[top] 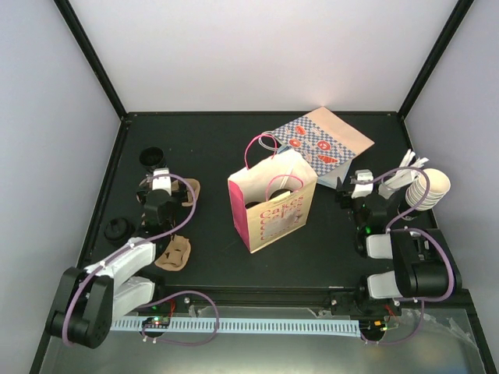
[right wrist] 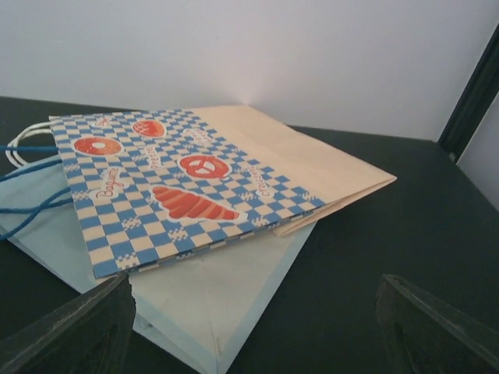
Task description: Pack the takeout coffee
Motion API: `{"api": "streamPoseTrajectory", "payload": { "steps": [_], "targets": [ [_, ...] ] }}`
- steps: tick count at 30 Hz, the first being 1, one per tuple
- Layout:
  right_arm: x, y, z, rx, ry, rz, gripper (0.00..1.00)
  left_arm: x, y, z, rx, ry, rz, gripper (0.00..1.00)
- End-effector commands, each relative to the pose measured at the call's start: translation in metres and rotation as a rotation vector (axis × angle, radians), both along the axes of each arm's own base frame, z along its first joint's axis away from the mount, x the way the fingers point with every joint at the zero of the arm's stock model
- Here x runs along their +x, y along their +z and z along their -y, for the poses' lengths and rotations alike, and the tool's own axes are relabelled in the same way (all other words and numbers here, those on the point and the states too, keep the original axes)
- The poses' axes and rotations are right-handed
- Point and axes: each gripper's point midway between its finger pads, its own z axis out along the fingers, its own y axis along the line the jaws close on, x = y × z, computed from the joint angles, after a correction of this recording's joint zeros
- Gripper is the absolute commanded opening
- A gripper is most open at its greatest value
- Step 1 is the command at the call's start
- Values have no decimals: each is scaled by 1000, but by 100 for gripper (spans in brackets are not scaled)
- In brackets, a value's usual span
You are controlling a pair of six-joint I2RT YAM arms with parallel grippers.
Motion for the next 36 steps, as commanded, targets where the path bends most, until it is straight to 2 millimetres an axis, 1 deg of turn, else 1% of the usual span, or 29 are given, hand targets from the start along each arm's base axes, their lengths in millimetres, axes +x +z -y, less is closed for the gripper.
{"api": "streamPoseTrajectory", "payload": {
  "steps": [1,3,5,6,7,8,11,13,14,15,18,21,22,24,26,29,31,36],
  "targets": [
    [14,31,2,14,0,90,87,13,15,13,28,-81,90,99],
    [15,29,8,30,-27,85,88,17,17,18,52,-111,96,99],
    [17,27,7,29,-26,65,89,21,17,20,77,-118,102,99],
    [17,28,8,30,-27,73,91,22,19,19,85,-114,115,99],
    [17,28,8,29,-28,73,97,22,21,19,97,-114,126,99],
    [17,27,8,29,-27,66,100,23,22,19,100,-117,136,99],
    [17,27,8,28,-28,70,100,29,24,25,136,-154,144,99],
    [17,27,8,28,-30,67,100,33,21,28,156,-175,137,99],
    [17,27,8,28,-28,68,100,32,21,28,162,-177,157,99],
    [17,27,8,28,-28,69,100,33,15,25,169,-167,163,99],
    [17,28,8,28,-28,69,100,33,18,18,148,-153,197,99],
    [17,27,8,28,-28,69,100,42,7,17,99,-198,119,99],
    [17,27,8,28,-28,68,100,45,7,15,75,-212,120,98],
    [17,27,8,28,-28,69,100,46,-3,12,56,-233,139,98],
    [18,27,9,31,-33,67,100,44,3,13,65,-242,183,99],
    [18,27,9,30,-35,66,100,49,-5,14,42,-253,98,99],
    [18,27,9,30,-35,66,100,49,-2,14,52,-254,126,99],
    [18,28,9,30,-35,67,100,51,-4,13,45,-254,101,99]
  ]
}}
